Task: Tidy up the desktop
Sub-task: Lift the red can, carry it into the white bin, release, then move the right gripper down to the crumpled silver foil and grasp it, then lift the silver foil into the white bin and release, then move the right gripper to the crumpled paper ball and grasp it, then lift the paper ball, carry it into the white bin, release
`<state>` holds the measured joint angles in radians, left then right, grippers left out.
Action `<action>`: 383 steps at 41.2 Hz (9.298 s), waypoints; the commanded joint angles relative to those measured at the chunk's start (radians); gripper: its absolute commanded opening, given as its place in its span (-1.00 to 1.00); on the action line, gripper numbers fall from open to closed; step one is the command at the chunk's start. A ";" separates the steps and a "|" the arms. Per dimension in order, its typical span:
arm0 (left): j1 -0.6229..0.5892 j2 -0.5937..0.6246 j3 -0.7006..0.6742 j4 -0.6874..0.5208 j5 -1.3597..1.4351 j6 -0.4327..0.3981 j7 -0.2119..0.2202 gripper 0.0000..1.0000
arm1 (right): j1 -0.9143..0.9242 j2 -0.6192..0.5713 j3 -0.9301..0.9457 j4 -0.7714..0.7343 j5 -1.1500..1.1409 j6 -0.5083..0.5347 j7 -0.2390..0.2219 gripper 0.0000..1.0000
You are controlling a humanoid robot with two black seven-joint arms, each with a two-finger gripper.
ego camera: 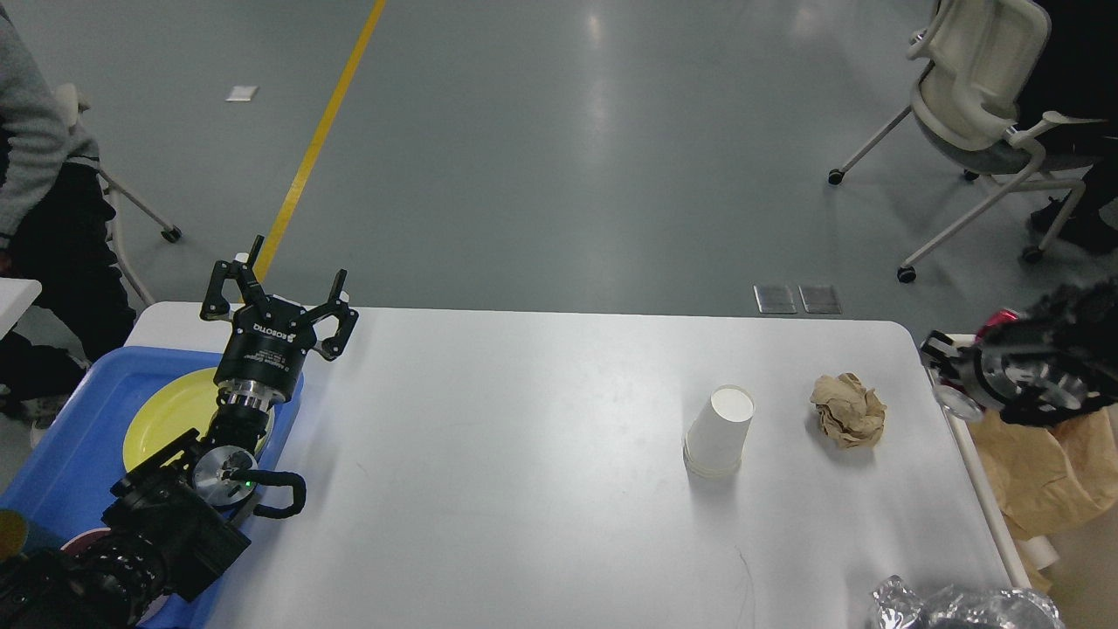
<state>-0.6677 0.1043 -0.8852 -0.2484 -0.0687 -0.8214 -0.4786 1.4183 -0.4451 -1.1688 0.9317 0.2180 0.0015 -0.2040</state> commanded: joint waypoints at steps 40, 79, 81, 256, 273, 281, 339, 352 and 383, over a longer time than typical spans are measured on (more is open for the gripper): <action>0.000 0.000 0.000 0.000 0.000 0.001 0.000 0.97 | -0.248 -0.059 0.265 -0.476 0.021 0.304 -0.014 1.00; -0.001 0.000 0.000 0.000 0.000 0.001 0.000 0.97 | 0.400 0.028 -0.023 0.592 0.029 0.348 -0.018 1.00; 0.000 0.000 0.000 0.000 0.000 0.001 0.000 0.97 | 0.383 -0.027 -0.023 0.592 0.052 0.342 -0.020 1.00; 0.000 0.000 0.000 0.000 0.000 0.001 0.000 0.97 | 0.347 -0.055 0.316 0.147 -0.020 0.351 -0.035 1.00; 0.000 0.000 0.000 0.000 0.000 -0.001 0.000 0.97 | 0.625 0.200 0.182 0.449 -0.012 0.577 -0.026 1.00; 0.000 0.000 0.000 0.000 0.000 -0.001 0.000 0.97 | 0.545 0.184 0.133 0.402 -0.022 0.552 -0.026 1.00; 0.000 0.000 0.000 0.000 0.000 -0.001 0.000 0.97 | -0.366 0.285 0.379 -0.439 0.081 -0.069 -0.021 0.83; 0.000 0.000 0.000 0.000 0.000 -0.001 0.000 0.97 | -0.413 0.307 0.382 -0.491 0.057 -0.061 -0.026 1.00; 0.000 0.000 0.000 0.000 0.000 -0.001 0.000 0.97 | -0.415 0.316 0.366 -0.493 0.035 -0.092 -0.023 -1.00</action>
<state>-0.6673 0.1043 -0.8851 -0.2485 -0.0690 -0.8220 -0.4786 1.0032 -0.1341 -0.8032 0.4366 0.2543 -0.0697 -0.2309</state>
